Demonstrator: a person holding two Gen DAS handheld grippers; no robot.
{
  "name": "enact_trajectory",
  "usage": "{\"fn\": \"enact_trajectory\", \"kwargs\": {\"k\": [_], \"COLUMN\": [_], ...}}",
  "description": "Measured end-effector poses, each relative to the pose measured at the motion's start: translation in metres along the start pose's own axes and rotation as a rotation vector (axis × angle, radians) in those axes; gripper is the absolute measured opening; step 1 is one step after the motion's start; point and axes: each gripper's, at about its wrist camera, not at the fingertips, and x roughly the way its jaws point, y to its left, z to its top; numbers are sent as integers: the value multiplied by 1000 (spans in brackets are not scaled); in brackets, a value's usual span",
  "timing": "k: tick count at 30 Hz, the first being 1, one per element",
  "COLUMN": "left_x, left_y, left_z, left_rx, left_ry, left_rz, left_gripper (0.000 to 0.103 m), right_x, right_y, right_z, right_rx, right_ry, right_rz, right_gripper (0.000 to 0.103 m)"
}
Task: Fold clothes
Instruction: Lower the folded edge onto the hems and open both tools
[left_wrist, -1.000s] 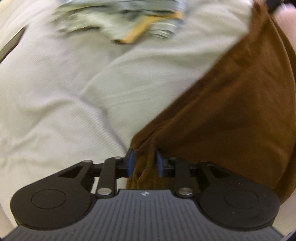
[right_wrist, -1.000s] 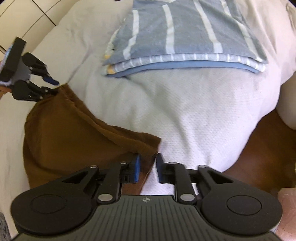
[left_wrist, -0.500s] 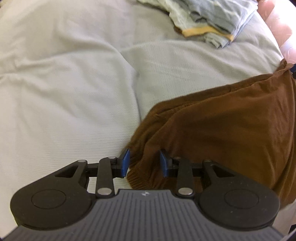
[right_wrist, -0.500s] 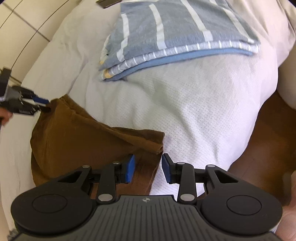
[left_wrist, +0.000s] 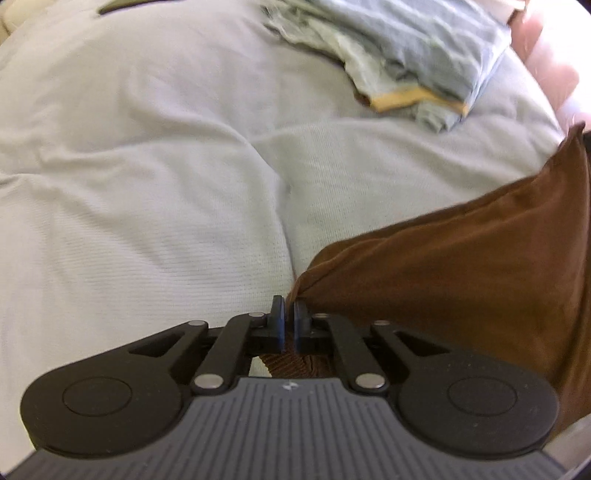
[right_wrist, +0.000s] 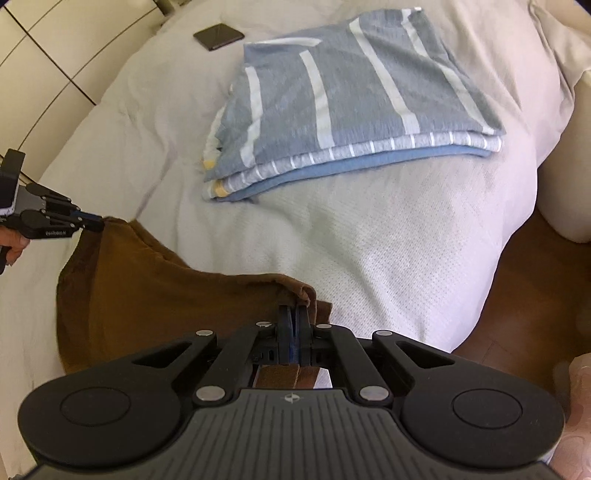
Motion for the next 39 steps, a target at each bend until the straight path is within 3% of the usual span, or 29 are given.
{"fn": "enact_trajectory", "kwargs": {"k": [5, 9, 11, 15, 16, 18, 24, 28, 36, 39], "left_x": [6, 2, -8, -32, -34, -40, -56, -66, -79, -77], "left_y": [7, 20, 21, 13, 7, -3, -35, -65, -149, -179], "left_z": [-5, -11, -12, -14, -16, -20, -33, -49, -90, -115], "left_rx": [-82, -179, -194, -220, -231, -252, -315, -365, -422, -457], "left_ry": [-24, -37, -52, -94, -99, -109, -140, -154, -175, -224], "left_rz": [24, 57, 70, 124, 134, 153, 212, 221, 203, 212], "left_gripper": [4, 20, 21, 23, 23, 23, 24, 25, 32, 36], "right_x": [7, 1, -5, -12, -8, 2, 37, 27, -12, -21], "right_y": [-5, -13, -14, 2, 7, 12, 3, -12, -3, 14], "right_z": [-2, -5, -3, 6, 9, 15, 27, 28, 5, -17], "right_rx": [10, 46, 57, -69, -108, -149, -199, -197, -265, -302], "right_ry": [10, 7, -3, -33, -22, -11, 64, 56, 16, 5], "right_rz": [-29, -99, -106, -47, -28, -8, -35, -89, -5, 59], "right_gripper": [0, 1, 3, 16, 33, 42, 37, 36, 38, 39]}}
